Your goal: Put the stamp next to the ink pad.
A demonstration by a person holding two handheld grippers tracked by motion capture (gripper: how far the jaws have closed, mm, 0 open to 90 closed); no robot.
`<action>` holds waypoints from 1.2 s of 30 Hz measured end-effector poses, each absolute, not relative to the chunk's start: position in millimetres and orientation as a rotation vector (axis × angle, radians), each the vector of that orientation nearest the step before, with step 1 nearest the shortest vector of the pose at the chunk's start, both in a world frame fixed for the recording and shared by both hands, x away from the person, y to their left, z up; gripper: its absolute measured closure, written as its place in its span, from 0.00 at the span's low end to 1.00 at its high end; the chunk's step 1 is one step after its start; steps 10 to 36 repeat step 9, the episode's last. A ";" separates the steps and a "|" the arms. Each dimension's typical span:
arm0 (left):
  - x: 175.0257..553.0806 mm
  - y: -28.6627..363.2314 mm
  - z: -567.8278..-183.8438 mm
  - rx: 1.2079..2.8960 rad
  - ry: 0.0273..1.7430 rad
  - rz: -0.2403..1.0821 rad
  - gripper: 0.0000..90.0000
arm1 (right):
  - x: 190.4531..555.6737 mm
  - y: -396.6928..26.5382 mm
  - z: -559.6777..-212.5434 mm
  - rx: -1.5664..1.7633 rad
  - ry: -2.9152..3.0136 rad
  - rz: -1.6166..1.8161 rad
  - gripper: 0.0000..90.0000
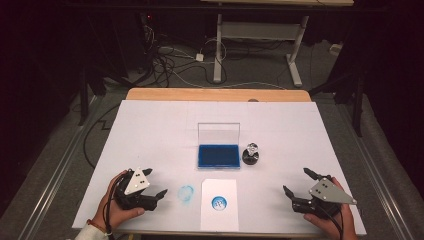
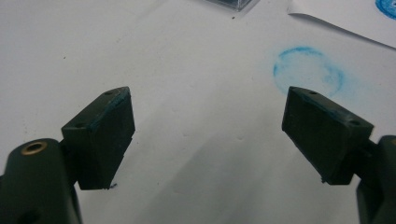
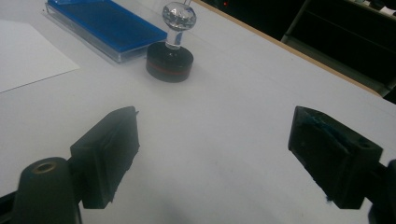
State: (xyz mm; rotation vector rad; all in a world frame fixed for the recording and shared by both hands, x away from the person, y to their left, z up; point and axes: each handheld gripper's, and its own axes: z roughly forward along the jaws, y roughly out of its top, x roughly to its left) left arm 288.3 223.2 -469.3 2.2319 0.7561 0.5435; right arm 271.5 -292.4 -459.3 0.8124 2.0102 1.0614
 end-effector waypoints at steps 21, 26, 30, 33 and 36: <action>288.9 223.0 -468.9 2.232 0.758 0.542 0.19 | 271.9 -292.6 -459.6 0.812 2.009 1.057 0.19; 288.9 223.0 -468.9 2.232 0.758 0.542 0.19 | 271.9 -292.6 -459.6 0.812 2.009 1.057 0.19; 288.9 223.0 -468.9 2.232 0.758 0.542 0.19 | 271.9 -292.6 -459.6 0.812 2.009 1.057 0.19; 288.9 223.0 -468.9 2.232 0.758 0.542 0.19 | 271.9 -292.6 -459.6 0.812 2.009 1.057 0.19; 288.9 223.0 -468.9 2.232 0.758 0.542 0.19 | 271.9 -292.6 -459.6 0.812 2.009 1.057 0.19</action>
